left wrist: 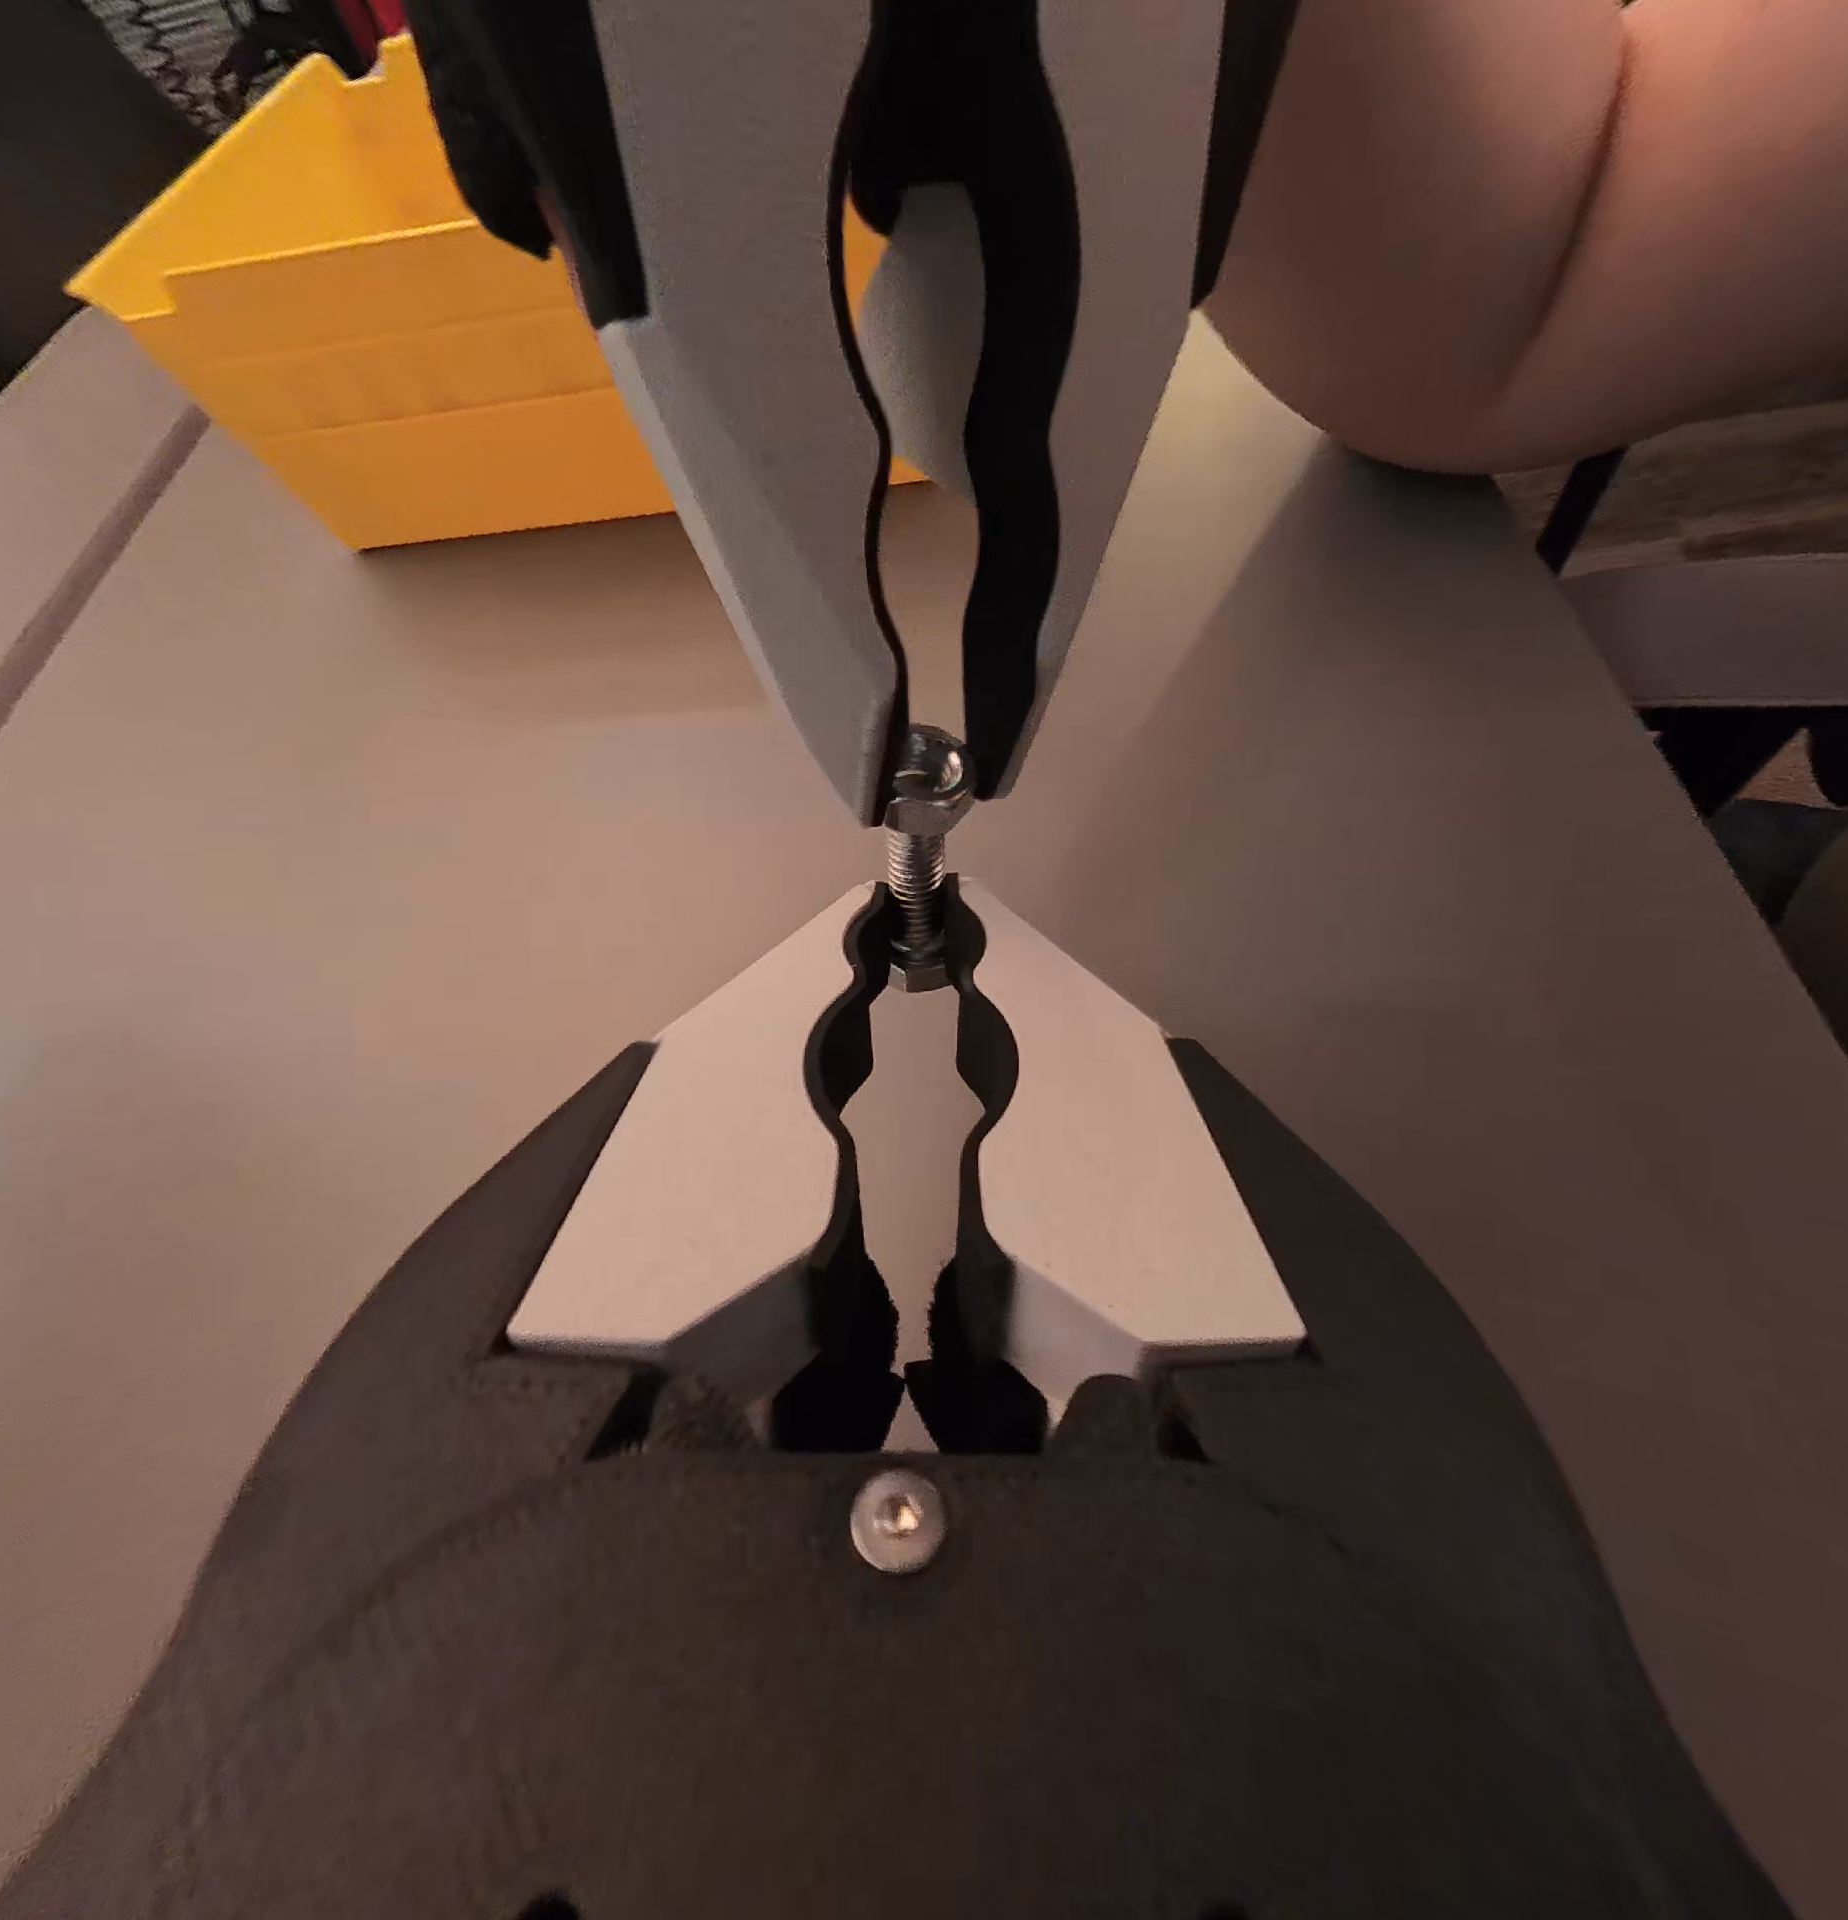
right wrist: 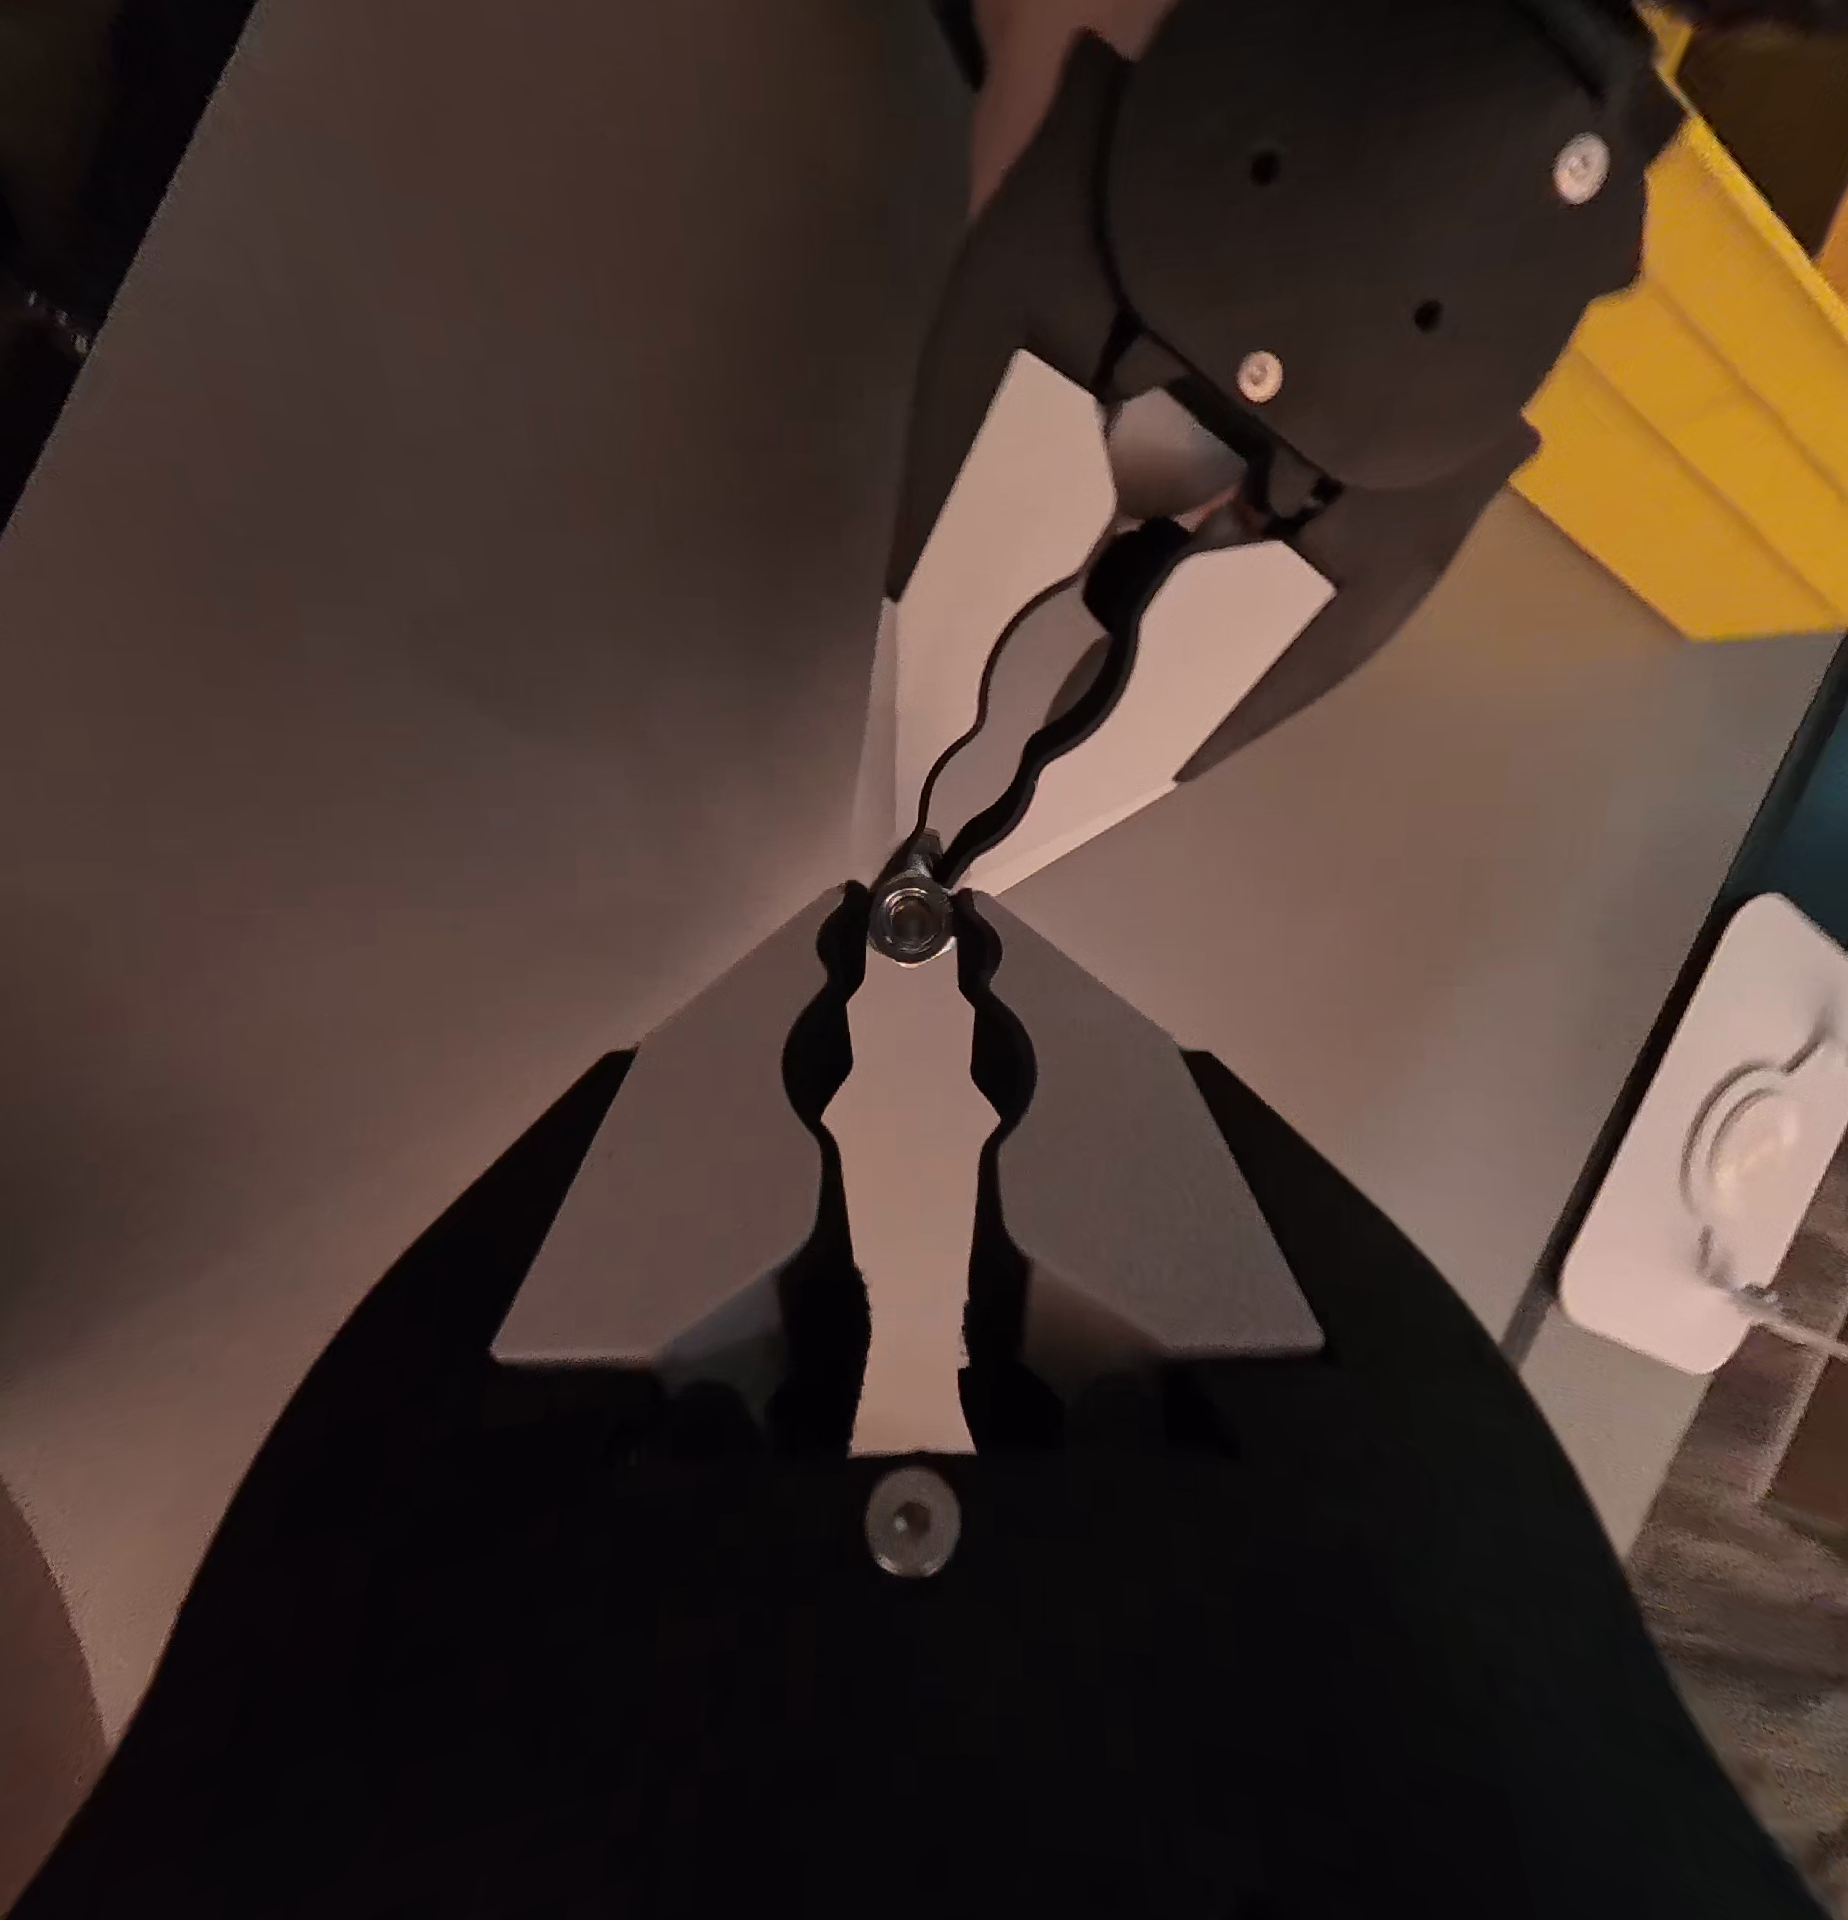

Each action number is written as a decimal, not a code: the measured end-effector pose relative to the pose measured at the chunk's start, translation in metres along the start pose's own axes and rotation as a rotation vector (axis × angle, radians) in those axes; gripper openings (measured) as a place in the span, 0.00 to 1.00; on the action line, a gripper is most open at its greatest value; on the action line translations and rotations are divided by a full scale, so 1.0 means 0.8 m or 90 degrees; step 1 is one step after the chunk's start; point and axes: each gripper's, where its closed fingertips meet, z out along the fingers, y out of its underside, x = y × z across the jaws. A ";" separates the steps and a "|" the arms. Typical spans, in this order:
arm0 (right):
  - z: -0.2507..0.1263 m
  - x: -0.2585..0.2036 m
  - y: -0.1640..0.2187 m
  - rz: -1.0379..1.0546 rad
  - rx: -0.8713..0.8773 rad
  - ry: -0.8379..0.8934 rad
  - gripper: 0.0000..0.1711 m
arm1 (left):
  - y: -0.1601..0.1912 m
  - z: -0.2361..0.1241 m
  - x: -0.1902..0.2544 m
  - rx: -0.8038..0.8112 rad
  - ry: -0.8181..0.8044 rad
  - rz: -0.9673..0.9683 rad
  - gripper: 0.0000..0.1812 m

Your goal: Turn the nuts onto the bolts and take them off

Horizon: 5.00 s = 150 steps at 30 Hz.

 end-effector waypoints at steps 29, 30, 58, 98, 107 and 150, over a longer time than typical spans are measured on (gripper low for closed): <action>-0.045 0.117 -0.019 0.295 0.283 0.120 0.09 | -0.031 -0.068 -0.091 0.159 -0.262 -0.127 0.04; -0.046 0.114 -0.018 0.287 0.280 0.115 0.09 | -0.030 -0.066 -0.090 0.147 -0.267 -0.117 0.04; -0.053 0.038 -0.037 0.118 0.308 -0.025 0.10 | -0.055 -0.041 -0.019 0.170 -0.073 -0.017 0.04; -0.001 0.173 -0.017 0.594 0.343 0.167 0.09 | 0.008 -0.098 -0.136 0.071 -0.422 -0.209 0.04; -0.001 0.177 -0.018 0.568 0.331 0.204 0.09 | 0.007 -0.101 -0.137 0.102 -0.400 -0.251 0.04; -0.047 0.145 -0.051 0.354 0.524 0.108 0.18 | -0.038 -0.121 -0.121 0.223 -0.373 -0.174 0.04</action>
